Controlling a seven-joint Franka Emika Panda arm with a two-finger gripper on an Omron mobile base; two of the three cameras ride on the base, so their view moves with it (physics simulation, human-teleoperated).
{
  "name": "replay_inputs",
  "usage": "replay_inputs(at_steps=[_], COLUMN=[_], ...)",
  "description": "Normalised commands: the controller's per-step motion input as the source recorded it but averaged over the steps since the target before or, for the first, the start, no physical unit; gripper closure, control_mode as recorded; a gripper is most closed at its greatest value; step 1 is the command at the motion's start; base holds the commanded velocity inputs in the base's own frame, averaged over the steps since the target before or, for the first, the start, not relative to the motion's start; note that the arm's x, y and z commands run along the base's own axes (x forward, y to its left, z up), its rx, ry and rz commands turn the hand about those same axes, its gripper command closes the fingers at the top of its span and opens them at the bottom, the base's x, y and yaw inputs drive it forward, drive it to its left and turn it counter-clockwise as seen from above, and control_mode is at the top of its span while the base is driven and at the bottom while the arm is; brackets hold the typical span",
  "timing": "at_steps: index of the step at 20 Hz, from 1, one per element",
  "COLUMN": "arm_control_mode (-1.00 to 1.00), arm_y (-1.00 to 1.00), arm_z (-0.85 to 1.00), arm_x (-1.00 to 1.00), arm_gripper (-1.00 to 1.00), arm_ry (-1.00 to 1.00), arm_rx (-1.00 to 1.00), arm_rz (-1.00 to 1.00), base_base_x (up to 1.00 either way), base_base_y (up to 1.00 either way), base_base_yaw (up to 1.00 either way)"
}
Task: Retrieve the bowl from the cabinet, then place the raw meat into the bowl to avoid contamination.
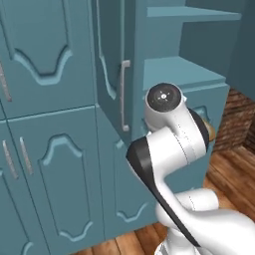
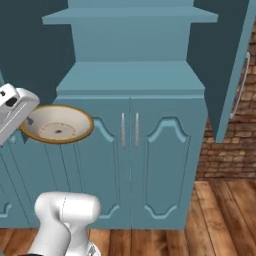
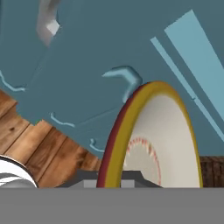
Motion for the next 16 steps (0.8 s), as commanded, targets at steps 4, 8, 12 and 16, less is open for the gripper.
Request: replay_inputs(at_steps=[4,8,12,16], arm_control_mode=[1.0,1.0,1.0,1.0], arm_y=[0.0,0.0,0.0,0.0], arm_z=[0.0,0.0,0.0,0.0], arm_x=[0.0,0.0,0.0,0.0], arm_gripper=[1.0,1.0,1.0,1.0], arm_ry=[0.0,0.0,0.0,0.0], arm_rx=[0.0,0.0,0.0,0.0], arm_rz=[0.0,0.0,0.0,0.0], base_base_x=[0.0,0.0,0.0,0.0], base_base_y=[-0.43,-0.43,-0.45,-0.38], base_base_yaw=[-0.34,-0.33,-0.32,-0.36])
